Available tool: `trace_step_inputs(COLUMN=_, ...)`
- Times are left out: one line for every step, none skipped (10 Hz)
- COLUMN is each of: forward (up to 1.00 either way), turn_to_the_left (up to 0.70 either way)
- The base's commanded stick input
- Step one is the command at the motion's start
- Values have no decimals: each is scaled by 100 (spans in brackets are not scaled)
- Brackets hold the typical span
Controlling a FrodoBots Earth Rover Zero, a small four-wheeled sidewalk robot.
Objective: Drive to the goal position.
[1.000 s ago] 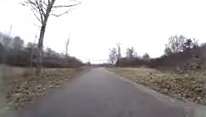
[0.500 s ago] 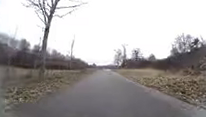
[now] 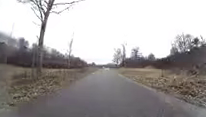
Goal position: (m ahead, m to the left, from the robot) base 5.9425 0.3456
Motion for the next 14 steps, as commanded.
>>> trace_step_inputs(forward=100, turn_to_the_left=0)
trace_step_inputs(forward=100, turn_to_the_left=0)
trace_step_inputs(forward=100, turn_to_the_left=0)
trace_step_inputs(forward=100, turn_to_the_left=0)
trace_step_inputs(forward=100, turn_to_the_left=4)
trace_step_inputs(forward=100, turn_to_the_left=17)
trace_step_inputs(forward=100, turn_to_the_left=31)
trace_step_inputs(forward=100, turn_to_the_left=30)
trace_step_inputs(forward=100, turn_to_the_left=0)
trace_step_inputs(forward=100, turn_to_the_left=0)
trace_step_inputs(forward=100, turn_to_the_left=0)
trace_step_inputs(forward=100, turn_to_the_left=0)
trace_step_inputs(forward=100, turn_to_the_left=0)
trace_step_inputs(forward=100, turn_to_the_left=0)
